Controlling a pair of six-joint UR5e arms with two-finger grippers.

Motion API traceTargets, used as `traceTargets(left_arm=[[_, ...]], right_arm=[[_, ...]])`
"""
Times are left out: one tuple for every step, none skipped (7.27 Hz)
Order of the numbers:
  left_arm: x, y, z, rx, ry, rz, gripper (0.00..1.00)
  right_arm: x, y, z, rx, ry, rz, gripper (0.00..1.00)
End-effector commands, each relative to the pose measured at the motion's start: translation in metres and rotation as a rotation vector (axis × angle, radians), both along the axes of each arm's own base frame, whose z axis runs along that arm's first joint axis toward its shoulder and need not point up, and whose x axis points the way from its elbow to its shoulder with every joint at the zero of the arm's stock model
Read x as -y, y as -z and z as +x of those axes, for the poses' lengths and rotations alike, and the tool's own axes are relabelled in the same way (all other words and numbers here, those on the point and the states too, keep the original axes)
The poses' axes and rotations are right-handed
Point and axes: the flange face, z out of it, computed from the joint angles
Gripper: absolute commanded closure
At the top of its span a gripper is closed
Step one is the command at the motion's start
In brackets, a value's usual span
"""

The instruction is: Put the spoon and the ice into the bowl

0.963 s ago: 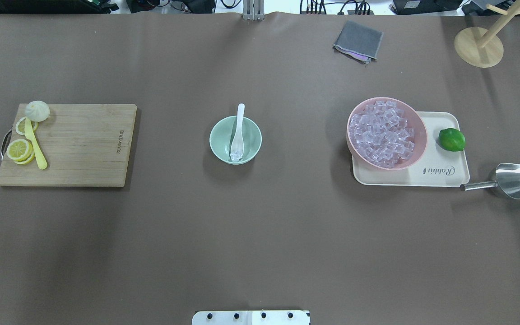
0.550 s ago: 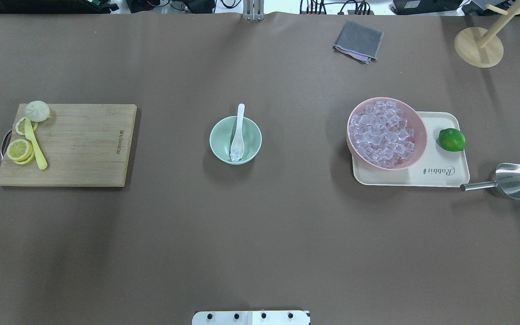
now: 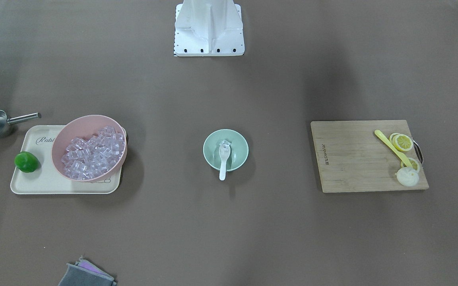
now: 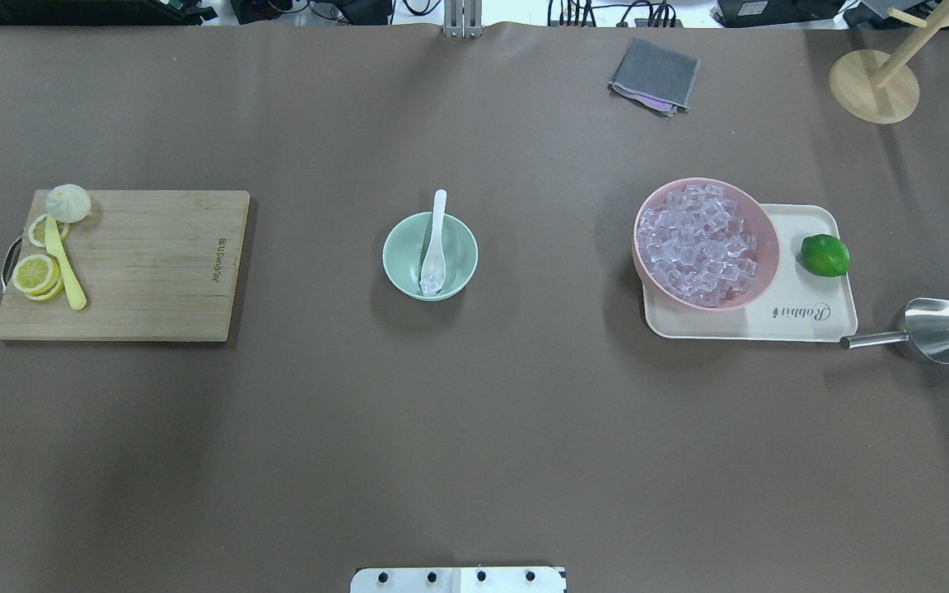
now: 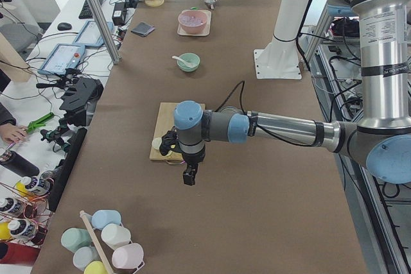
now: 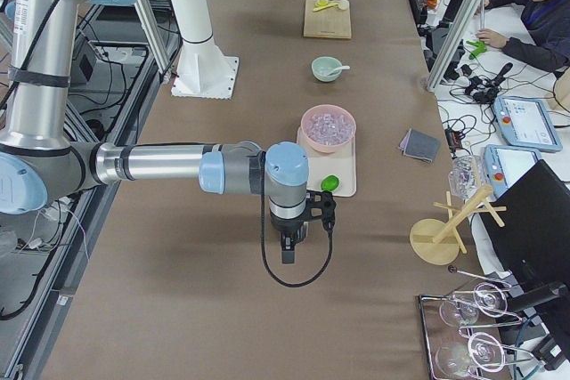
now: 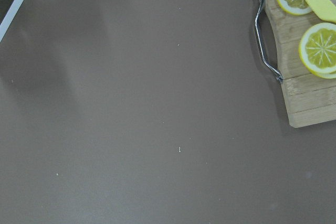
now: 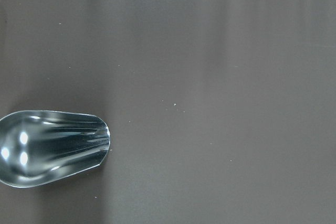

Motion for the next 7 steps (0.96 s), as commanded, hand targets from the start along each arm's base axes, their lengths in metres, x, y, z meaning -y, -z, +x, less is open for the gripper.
traceTargets(left_arm=[[-0.001,-0.003,0.000,0.004,-0.003,-0.003,0.00],[-0.002,-0.005,-0.001,0.004,0.000,-0.010,0.00],[-0.008,-0.011,-0.001,0.006,0.000,-0.024,0.00],[-0.011,-0.014,-0.002,0.006,-0.001,-0.029,0.00],[-0.011,-0.017,-0.002,0.007,-0.001,-0.033,0.00],[-0.012,-0.017,-0.002,0.007,0.000,-0.036,0.00],[-0.012,-0.016,-0.002,0.007,-0.001,-0.034,0.00]], right_arm=[[0.026,0.014,-0.028,0.042,0.057,-0.067,0.00],[0.037,0.023,-0.038,0.044,0.078,-0.087,0.00],[0.032,0.016,-0.039,0.041,0.084,-0.097,0.00],[0.031,0.013,-0.040,0.044,0.089,-0.103,0.00],[0.029,0.009,-0.042,0.045,0.092,-0.111,0.00],[0.029,0.008,-0.044,0.043,0.097,-0.114,0.00],[0.028,0.006,-0.046,0.044,0.102,-0.118,0.00]])
